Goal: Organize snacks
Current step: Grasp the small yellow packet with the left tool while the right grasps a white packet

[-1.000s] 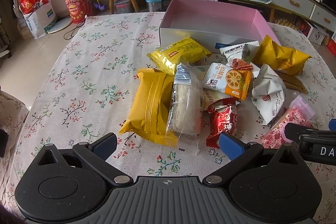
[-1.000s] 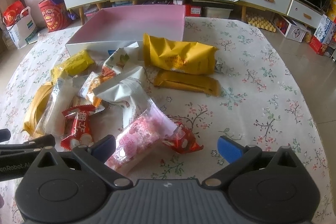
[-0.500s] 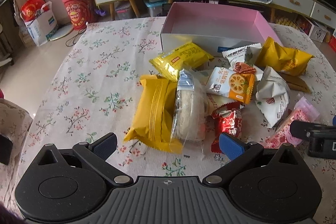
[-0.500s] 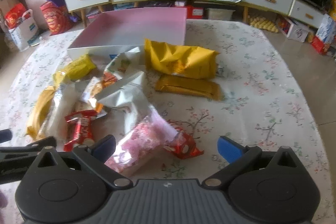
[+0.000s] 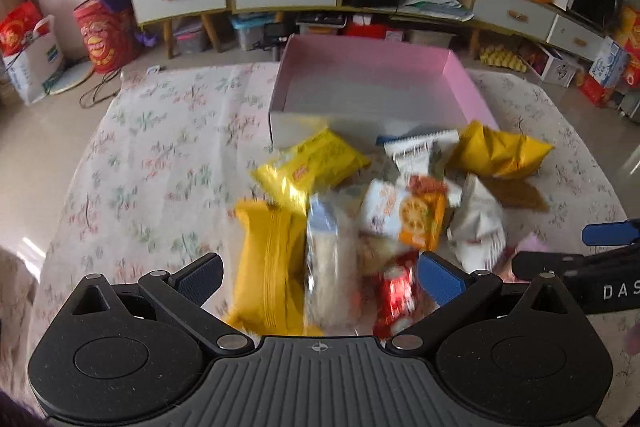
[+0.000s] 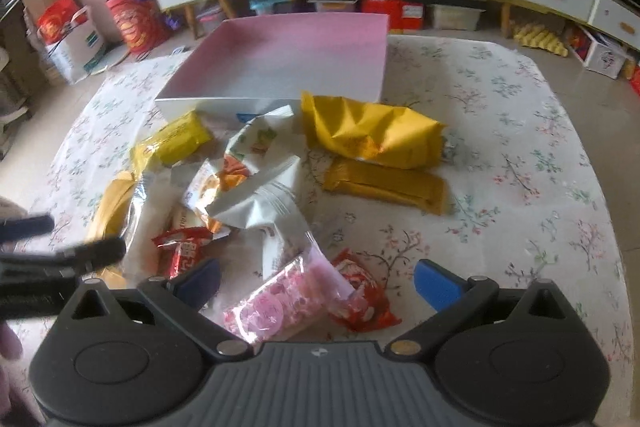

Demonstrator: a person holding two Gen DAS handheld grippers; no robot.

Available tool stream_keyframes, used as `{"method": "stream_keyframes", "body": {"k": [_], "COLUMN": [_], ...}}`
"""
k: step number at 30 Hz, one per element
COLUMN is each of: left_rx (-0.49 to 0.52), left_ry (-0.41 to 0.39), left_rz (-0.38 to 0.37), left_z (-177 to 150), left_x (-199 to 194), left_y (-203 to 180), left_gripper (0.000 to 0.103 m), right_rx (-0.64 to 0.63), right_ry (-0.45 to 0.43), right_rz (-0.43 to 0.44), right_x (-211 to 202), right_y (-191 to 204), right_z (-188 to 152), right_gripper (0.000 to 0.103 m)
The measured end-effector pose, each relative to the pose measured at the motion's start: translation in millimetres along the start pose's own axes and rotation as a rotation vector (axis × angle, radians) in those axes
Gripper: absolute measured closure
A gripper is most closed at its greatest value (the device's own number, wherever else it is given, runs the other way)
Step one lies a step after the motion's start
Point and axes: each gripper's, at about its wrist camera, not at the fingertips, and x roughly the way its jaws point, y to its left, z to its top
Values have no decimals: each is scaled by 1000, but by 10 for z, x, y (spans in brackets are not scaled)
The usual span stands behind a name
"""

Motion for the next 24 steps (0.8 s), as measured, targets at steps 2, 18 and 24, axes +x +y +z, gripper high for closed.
{"method": "stream_keyframes", "body": {"k": [2, 18, 24], "left_rx": [10, 269, 285], "left_ry": [3, -112, -91], "left_rz": [4, -225, -195], "left_z": [107, 265, 334], "left_x": [72, 931, 1151], "left_y": [36, 284, 279], "left_gripper": [0, 5, 7], "right_rx": [5, -41, -73], "right_ry": [5, 12, 52], "right_rz": [19, 226, 211], "right_x": [16, 432, 529], "right_y": [-16, -52, -32], "right_z": [101, 279, 263], "right_gripper": [11, 35, 44]}}
